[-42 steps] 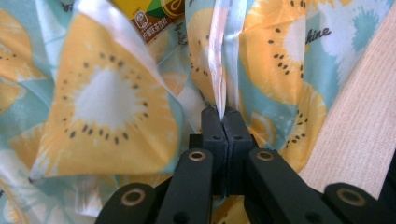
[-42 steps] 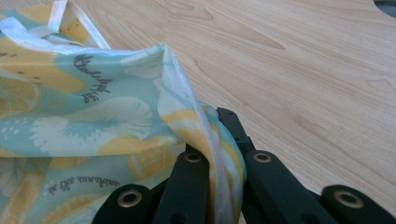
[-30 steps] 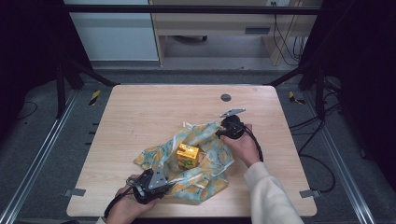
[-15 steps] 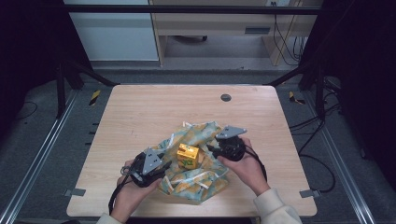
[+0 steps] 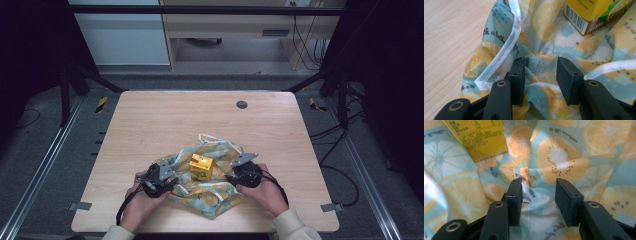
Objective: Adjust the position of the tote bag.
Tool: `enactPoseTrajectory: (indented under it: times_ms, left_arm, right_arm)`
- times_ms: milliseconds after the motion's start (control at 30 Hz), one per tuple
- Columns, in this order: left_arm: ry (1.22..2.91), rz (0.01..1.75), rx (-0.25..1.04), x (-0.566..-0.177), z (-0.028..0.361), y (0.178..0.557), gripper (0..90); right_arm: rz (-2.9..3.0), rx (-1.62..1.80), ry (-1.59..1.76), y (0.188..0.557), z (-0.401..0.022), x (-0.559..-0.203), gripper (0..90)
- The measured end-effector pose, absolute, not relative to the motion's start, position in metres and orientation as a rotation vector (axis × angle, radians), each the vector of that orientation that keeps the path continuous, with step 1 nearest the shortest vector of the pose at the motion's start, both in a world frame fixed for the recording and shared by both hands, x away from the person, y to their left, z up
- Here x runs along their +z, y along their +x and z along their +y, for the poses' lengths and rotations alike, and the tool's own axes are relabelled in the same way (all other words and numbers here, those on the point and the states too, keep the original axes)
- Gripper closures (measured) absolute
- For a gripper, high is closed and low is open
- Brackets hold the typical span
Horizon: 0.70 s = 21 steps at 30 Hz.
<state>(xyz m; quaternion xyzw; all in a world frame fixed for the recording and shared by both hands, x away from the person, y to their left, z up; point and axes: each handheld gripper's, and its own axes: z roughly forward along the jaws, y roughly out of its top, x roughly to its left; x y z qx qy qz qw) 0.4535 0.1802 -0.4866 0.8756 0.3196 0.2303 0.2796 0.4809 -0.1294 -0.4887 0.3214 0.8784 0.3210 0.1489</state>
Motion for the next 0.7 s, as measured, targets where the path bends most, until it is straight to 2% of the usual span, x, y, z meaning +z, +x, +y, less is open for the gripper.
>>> enactPoseTrajectory:
  times_ms: [100,200,300,400,700]
  left_arm:
    - [2.326,0.843,0.603,-0.483,0.180,0.451,57.1]
    - [2.281,0.816,0.615,-0.474,0.180,0.446,52.1]
    - [2.171,0.815,0.596,-0.463,0.181,0.440,42.8]
    - [2.078,0.817,0.568,-0.454,0.183,0.436,33.2]
    - [1.980,0.826,0.590,-0.435,0.194,0.432,20.7]
  right_arm:
    - [2.512,0.952,0.934,0.477,-0.135,-0.486,55.0]
    - [2.471,1.019,0.940,0.472,-0.139,-0.479,42.0]
    - [2.414,1.066,0.921,0.467,-0.139,-0.469,30.6]
    - [2.347,1.093,0.920,0.462,-0.138,-0.458,23.9]
    - [2.216,1.157,0.979,0.460,-0.151,-0.441,18.4]
